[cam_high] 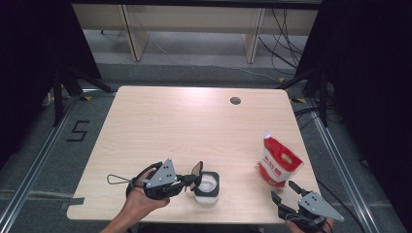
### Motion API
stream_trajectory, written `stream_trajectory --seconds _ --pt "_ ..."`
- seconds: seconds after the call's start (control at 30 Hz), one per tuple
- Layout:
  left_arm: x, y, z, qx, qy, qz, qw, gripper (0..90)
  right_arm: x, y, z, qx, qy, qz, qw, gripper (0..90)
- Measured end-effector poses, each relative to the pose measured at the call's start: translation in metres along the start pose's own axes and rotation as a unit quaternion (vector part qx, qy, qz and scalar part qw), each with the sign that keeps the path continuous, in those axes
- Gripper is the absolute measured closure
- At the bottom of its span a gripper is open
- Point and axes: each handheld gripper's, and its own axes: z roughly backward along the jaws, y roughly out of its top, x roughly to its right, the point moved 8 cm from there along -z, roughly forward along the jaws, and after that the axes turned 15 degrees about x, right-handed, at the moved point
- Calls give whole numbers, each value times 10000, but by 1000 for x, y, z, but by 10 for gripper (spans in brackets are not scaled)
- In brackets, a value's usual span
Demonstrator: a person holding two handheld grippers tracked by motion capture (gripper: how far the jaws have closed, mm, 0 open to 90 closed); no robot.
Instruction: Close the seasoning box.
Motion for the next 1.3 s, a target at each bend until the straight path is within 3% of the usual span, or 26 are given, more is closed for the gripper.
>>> stream_trajectory --seconds 0.03,0.07,0.1,0.13,0.23,0.27,0.33,0.57,0.67,0.73,0.8,1.1,1.3 --pt "1 0 -2 5 -1 48 10000 891 0 0 0 -6 3 -5 10000 320" --pt "1 -1 -3 -3 -19 10 10000 891 -4 -1 1 -54 -30 -220 9997 320" --pt "2 -1 -4 -9 3 81 10000 891 -4 -1 1 -78 -8 -200 9998 320" --pt "2 -1 -5 -3 -61 11 10000 891 -2 -1 1 -42 5 -117 9999 320" --pt "4 -1 -8 38 -109 7 9999 891 -4 -1 1 -81 -13 -233 9997 320" --pt "4 -2 -7 -61 -76 -15 10000 891 -3 -1 0 -42 29 -124 9999 320" --pt "5 -3 -8 -50 -49 62 10000 891 -3 0 0 -41 39 -141 9999 320" --pt "7 -5 -12 -100 -119 16 9999 891 -5 -1 0 -61 13 -175 9998 320" --pt "9 -6 -14 -107 -149 1 9998 891 -3 0 0 -37 73 5 10000 320" --pt "10 -6 -15 -96 -134 83 9998 891 -5 -1 0 -55 77 -81 9999 320" --pt "11 -6 -16 -85 -180 29 9998 891 -5 -1 0 -70 91 -112 9999 320" --pt "14 -8 -20 -155 -215 11 9996 890 -4 0 -2 12 95 5 10000 321" --pt "17 -10 -24 -148 -276 73 9995 890 -6 0 -2 -7 115 -41 9999 321"
